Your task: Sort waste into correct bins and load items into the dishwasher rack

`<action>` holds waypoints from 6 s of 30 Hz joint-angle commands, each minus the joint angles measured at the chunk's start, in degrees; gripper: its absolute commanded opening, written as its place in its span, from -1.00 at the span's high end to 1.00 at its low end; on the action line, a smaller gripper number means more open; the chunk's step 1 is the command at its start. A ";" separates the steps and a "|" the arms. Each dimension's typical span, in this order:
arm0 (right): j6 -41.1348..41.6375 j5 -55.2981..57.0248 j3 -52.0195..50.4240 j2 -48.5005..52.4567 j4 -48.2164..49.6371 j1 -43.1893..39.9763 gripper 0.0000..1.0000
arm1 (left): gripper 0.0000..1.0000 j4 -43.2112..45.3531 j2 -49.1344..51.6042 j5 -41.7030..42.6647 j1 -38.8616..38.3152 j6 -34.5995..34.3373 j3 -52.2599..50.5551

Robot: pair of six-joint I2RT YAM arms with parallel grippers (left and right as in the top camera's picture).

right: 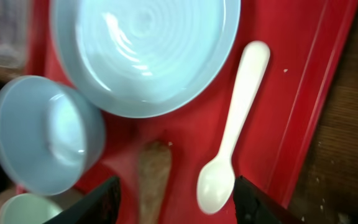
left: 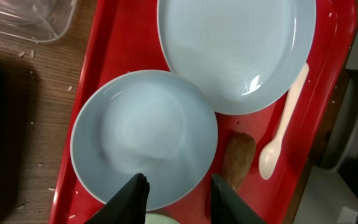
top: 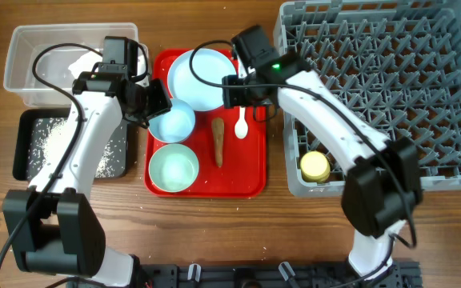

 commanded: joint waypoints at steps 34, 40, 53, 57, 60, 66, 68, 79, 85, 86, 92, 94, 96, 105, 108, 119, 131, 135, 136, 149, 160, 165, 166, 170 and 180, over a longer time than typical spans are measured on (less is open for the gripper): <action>4.48 6.14 0.61 -15.85 -9.03 -8.63 0.91 | -0.73 -1.55 -1.05 -1.31 -0.15 0.70 0.79; 23.52 17.16 0.00 -22.99 -22.56 -23.65 0.91 | -0.75 -1.49 -1.05 -1.31 -0.15 0.70 0.79; 49.22 19.04 -18.16 -23.02 -21.73 -28.68 -0.59 | -0.91 -1.51 -1.05 -1.29 -0.15 0.68 0.79; 44.19 18.01 -18.05 -23.17 -20.55 -28.68 -0.67 | -0.90 -1.03 -1.05 -1.27 -0.15 0.70 0.79; 31.61 13.11 -17.33 -24.46 -16.44 -28.61 -0.64 | -1.00 -0.07 -1.16 -1.27 -0.15 0.70 0.94; 5.03 -10.16 -17.29 -31.65 1.22 -24.22 -0.50 | -0.99 -0.20 -5.09 -1.46 0.00 0.74 5.70; 4.24 -9.44 -17.29 -32.37 4.15 -20.00 -0.50 | -1.00 -0.13 -7.37 -2.03 0.79 0.72 6.21; 2.71 -3.39 -16.17 -15.76 23.41 1.99 -0.39 | -0.99 -5.25 -13.73 -2.62 14.51 18.80 6.21; 1.40 -4.83 -8.74 -2.71 22.12 6.25 -0.34 | -0.99 -5.99 -13.70 -3.98 16.41 20.20 6.19; 1.40 -4.83 -8.37 -1.31 22.40 7.02 -0.33 | -1.00 -6.16 -13.70 -5.31 16.41 20.20 6.19; 5.40 -6.75 -8.28 6.03 24.15 9.35 -0.10 | -1.00 -6.71 -13.70 -9.01 16.41 20.20 6.19; 5.77 -6.80 -8.28 7.04 24.74 9.40 -0.01 | -1.00 -6.71 -13.70 -9.01 16.41 20.20 6.19; 5.77 -6.64 -8.28 7.21 25.53 9.44 0.18 | -1.00 -6.71 -13.68 -9.01 16.41 20.20 6.19; 7.28 -6.34 -8.39 9.09 24.94 9.70 0.91 | -1.00 -6.69 -13.70 -9.01 16.41 20.20 6.19; 7.87 -6.36 -8.39 9.09 24.76 9.70 0.91 | -1.00 -6.71 -13.70 -8.98 16.41 20.20 6.19; 6.80 -9.88 1.49 -1.75 17.64 5.31 0.91 | -1.00 -6.71 -13.70 -9.01 16.41 20.20 6.19; 6.29 64.70 1.46 -11.96 8.44 -5.44 0.91 | -1.00 -6.71 -13.70 -9.01 16.41 20.20 6.19; -13.60 75.91 1.44 -8.02 27.98 -6.14 0.91 | -1.00 -6.71 -13.70 -9.01 16.41 20.20 6.19; -18.91 76.19 1.44 -6.38 33.24 -6.54 0.91 | -1.00 -6.71 -13.70 -8.98 16.41 20.20 6.19; -40.76 83.10 1.36 10.64 48.74 -9.22 0.91 | -1.00 -6.71 -13.70 -9.01 16.41 20.20 6.19; -40.57 80.28 -0.63 12.28 46.38 -9.11 0.91 | -1.00 -6.71 -13.70 -9.01 16.41 20.20 6.19; -40.63 77.94 -0.66 12.28 45.42 -8.63 0.91 | -1.00 -6.71 -13.70 -9.01 16.41 20.20 6.19; -40.61 77.18 -0.66 12.28 44.70 -8.22 0.91 | -1.00 -6.71 -13.70 -9.01 16.41 20.20 6.19; -40.76 77.05 -0.66 12.28 42.99 -6.38 0.89 | -1.00 -6.71 -13.70 -9.01 16.41 20.20 6.19; -43.85 77.05 -0.63 11.93 40.15 -0.98 -0.28 | -1.00 -6.71 -13.70 -9.01 16.41 20.20 6.19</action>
